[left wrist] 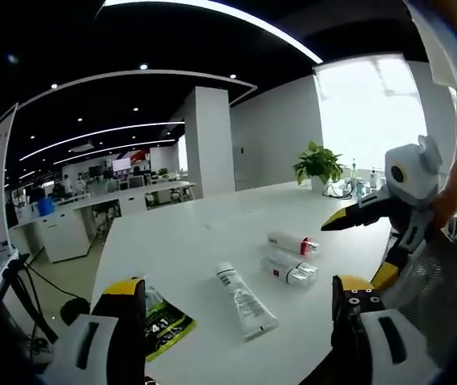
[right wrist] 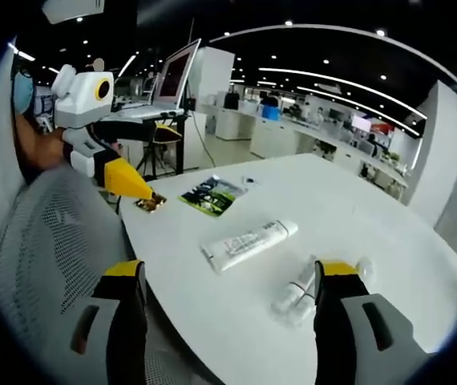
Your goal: Arrange the skincare products in the storage area until every visible bottle or jar stands upright without overlapping.
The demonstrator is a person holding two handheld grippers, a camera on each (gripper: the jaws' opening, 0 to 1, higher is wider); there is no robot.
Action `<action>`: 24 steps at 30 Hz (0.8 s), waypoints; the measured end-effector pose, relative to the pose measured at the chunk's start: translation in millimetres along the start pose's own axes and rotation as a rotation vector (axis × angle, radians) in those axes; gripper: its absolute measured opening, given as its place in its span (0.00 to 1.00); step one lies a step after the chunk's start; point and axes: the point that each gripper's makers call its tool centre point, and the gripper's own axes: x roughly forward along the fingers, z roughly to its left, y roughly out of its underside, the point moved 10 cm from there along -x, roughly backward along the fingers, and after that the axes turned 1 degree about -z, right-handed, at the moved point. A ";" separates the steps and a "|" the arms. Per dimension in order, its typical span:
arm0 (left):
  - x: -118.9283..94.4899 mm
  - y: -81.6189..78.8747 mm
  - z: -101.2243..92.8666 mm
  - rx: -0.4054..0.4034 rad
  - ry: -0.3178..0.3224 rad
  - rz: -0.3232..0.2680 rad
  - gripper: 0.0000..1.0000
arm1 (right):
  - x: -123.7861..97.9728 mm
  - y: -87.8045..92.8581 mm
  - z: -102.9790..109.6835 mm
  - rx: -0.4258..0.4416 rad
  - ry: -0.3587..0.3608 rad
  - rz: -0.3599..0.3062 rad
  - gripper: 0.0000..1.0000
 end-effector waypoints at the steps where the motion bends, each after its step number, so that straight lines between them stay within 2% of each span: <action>1: 0.0 0.0 0.1 -0.001 -0.001 0.000 1.00 | 0.5 1.0 -1.4 -0.002 0.011 0.003 0.88; 3: -0.2 -0.3 0.8 -0.002 -0.005 -0.004 0.99 | 2.0 2.4 -4.4 0.012 0.035 0.016 0.93; 7: -0.3 -0.2 2.6 -0.010 -0.014 -0.004 0.99 | -0.3 2.2 -8.2 0.034 0.053 0.009 0.93; 15: 0.7 0.9 2.1 -0.009 -0.008 0.005 0.98 | 1.0 3.7 -5.5 0.031 0.036 0.027 0.93; 24: 4.5 6.3 1.6 -0.016 -0.002 0.059 0.98 | 2.1 5.4 -4.5 0.048 0.010 0.043 0.91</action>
